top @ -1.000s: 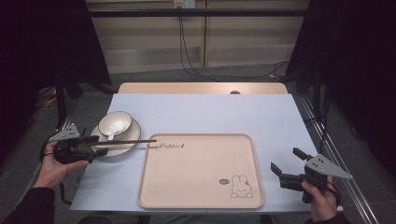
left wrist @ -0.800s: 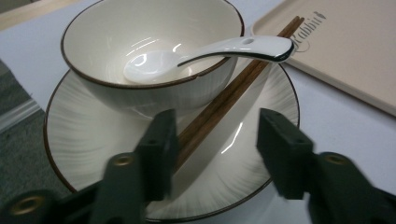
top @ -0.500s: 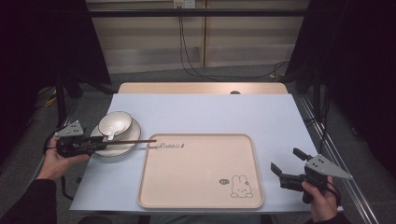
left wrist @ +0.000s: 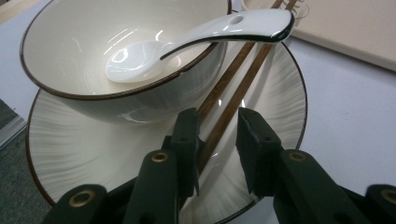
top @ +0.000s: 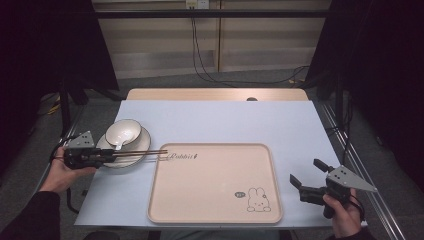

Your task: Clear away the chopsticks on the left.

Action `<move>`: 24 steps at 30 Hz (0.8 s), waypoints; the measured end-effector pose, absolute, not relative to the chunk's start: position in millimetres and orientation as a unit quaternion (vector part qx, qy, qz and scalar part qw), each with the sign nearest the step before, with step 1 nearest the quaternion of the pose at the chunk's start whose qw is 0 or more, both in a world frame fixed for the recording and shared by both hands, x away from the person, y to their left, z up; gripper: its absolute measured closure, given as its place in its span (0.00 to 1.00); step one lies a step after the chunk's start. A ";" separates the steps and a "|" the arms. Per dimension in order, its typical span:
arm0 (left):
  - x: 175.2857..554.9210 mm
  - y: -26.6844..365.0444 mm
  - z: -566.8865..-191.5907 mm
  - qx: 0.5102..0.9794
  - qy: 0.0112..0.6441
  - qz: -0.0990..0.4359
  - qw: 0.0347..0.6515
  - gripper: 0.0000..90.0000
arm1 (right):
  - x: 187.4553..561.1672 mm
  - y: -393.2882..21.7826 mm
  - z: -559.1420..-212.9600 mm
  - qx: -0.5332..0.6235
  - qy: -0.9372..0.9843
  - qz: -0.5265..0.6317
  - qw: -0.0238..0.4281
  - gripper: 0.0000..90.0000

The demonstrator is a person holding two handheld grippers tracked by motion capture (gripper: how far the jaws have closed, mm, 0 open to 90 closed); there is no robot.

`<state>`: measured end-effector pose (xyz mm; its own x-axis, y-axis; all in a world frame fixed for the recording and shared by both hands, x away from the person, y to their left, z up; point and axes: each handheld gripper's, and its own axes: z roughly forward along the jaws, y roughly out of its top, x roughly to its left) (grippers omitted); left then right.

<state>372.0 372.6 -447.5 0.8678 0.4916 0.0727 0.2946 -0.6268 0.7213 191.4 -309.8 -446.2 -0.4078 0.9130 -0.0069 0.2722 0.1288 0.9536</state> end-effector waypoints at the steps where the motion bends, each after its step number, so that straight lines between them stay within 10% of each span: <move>1: 372.3 371.0 -448.3 0.892 0.220 0.131 0.372 0.80 | 191.3 -309.7 -446.2 0.437 0.678 0.495 0.324 0.04; 24: 373.0 360.8 -443.0 0.922 0.183 0.063 0.337 0.94 | 190.7 -309.5 -446.1 0.442 0.675 0.494 0.323 0.04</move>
<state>373.0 360.8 -443.0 0.9253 0.3790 -0.0078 0.2948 -0.7063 0.6436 190.7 -309.5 -446.1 -0.4005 0.9163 -0.0001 0.2766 0.1210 0.9533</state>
